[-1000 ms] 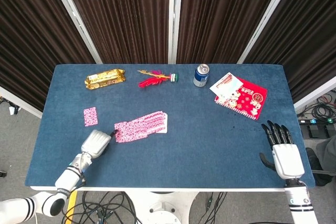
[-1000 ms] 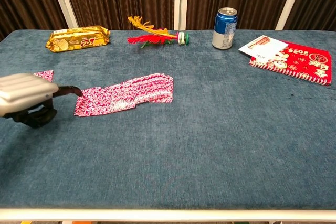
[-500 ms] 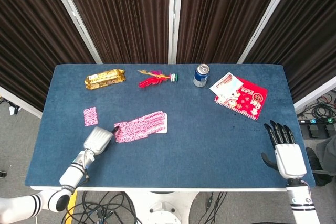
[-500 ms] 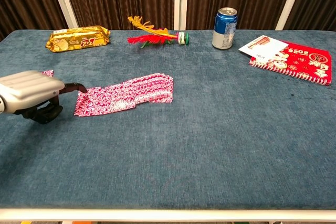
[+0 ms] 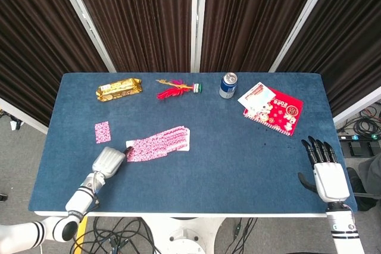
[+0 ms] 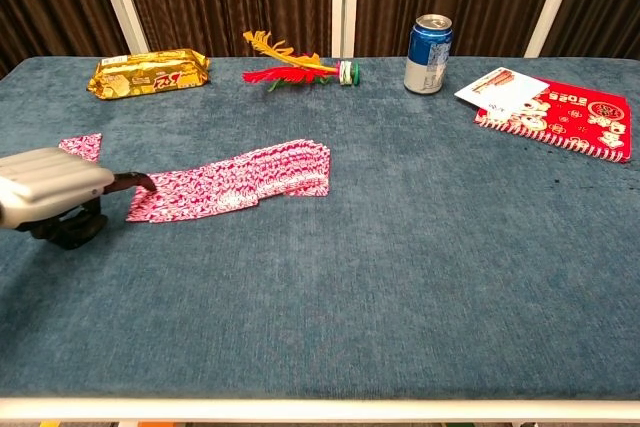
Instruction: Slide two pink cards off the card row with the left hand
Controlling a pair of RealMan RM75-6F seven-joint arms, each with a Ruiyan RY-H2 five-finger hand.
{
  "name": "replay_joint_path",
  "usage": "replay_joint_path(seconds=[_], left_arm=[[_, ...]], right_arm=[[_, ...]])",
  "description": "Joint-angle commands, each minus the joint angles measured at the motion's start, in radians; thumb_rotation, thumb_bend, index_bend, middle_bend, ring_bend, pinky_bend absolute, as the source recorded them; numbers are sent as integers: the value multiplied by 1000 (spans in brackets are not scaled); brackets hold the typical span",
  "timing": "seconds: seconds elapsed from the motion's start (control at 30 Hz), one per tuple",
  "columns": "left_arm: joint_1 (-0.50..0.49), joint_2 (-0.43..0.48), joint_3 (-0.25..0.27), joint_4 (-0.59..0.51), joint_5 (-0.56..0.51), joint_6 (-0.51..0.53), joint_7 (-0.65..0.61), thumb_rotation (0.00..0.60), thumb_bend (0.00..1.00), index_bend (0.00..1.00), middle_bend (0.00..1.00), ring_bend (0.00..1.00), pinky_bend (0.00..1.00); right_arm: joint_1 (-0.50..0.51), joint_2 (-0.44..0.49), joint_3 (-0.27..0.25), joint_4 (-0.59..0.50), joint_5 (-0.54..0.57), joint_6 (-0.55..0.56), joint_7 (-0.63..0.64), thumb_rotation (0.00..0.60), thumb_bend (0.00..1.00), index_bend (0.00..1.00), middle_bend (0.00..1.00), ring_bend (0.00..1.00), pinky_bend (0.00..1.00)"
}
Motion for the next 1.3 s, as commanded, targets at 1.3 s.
replay_joint_path(seconds=[1.3], left_arm=[[225, 181, -35, -97, 168, 468, -286, 600, 522, 162, 709, 744, 789]], right_arm=[[-3, -14, 0, -14, -14, 19, -21, 600, 203, 0, 0, 0, 0]])
